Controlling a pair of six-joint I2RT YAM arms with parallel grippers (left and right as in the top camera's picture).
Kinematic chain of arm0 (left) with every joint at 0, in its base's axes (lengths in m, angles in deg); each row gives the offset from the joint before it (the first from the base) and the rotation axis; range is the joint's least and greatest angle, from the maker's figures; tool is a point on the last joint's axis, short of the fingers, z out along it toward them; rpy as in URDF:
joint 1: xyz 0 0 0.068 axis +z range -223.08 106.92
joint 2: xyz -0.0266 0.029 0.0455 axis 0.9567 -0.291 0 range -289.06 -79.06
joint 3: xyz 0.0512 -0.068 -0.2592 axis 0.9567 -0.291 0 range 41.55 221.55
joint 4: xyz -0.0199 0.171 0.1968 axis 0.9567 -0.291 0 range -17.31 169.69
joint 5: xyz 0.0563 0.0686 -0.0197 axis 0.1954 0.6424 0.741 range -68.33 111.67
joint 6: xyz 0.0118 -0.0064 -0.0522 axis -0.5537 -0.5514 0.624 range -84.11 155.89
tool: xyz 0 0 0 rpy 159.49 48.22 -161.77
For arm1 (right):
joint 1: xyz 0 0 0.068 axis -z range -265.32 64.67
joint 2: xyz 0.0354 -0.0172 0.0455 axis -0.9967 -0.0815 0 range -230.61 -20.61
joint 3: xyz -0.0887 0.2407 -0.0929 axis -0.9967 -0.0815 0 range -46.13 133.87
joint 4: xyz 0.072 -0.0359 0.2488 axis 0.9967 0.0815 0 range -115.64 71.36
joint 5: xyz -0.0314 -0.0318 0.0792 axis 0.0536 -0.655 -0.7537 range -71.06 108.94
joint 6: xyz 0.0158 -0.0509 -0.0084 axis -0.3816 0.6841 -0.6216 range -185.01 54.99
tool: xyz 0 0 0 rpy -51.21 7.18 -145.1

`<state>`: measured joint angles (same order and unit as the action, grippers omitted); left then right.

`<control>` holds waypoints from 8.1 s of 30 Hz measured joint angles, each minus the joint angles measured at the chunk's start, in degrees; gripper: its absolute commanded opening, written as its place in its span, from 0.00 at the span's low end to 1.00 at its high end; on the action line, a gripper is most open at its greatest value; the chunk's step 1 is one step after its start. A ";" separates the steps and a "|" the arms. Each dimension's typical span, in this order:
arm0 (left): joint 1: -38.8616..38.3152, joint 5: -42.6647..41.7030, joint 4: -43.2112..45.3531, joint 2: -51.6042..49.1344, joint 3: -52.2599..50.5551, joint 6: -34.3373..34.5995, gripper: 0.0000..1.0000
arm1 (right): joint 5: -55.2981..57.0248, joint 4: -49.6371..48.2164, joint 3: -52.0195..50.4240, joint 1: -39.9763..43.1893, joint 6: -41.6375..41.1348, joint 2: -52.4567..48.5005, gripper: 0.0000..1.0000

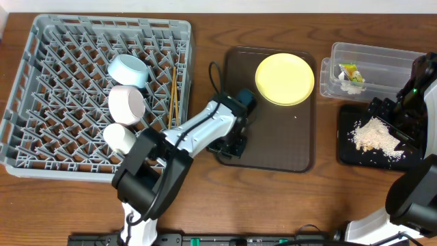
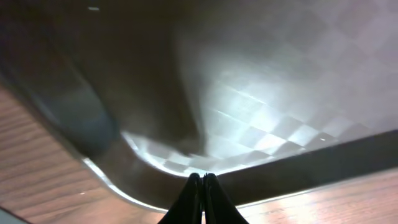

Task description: Sort waste into correct bins and load items into the dishwasher

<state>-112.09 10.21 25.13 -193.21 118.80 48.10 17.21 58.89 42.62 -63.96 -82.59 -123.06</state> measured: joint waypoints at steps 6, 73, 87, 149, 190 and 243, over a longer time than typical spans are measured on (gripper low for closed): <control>-3.87 -0.02 2.84 0.00 -0.31 0.00 0.06 | 0.00 0.00 0.00 0.00 0.00 0.00 0.99; 9.94 5.14 15.47 -5.25 5.18 1.11 0.09 | 0.00 0.24 0.00 0.00 0.00 0.00 0.99; 9.84 9.05 13.77 -5.22 5.22 4.55 0.06 | 0.00 0.24 0.00 0.00 0.00 0.00 0.99; -0.66 5.79 25.44 7.23 6.47 -21.00 0.77 | 0.02 -0.20 0.00 0.00 0.00 0.00 0.99; -5.90 7.10 39.60 -10.62 7.32 -32.50 0.22 | 0.00 -0.13 0.00 0.00 0.00 0.00 0.99; 24.46 -8.02 19.08 26.25 6.34 -10.54 0.06 | 0.02 -0.13 0.00 0.00 0.00 0.00 0.99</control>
<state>-87.63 2.19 44.21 -166.96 125.14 37.56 17.23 58.76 42.62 -63.96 -82.59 -123.06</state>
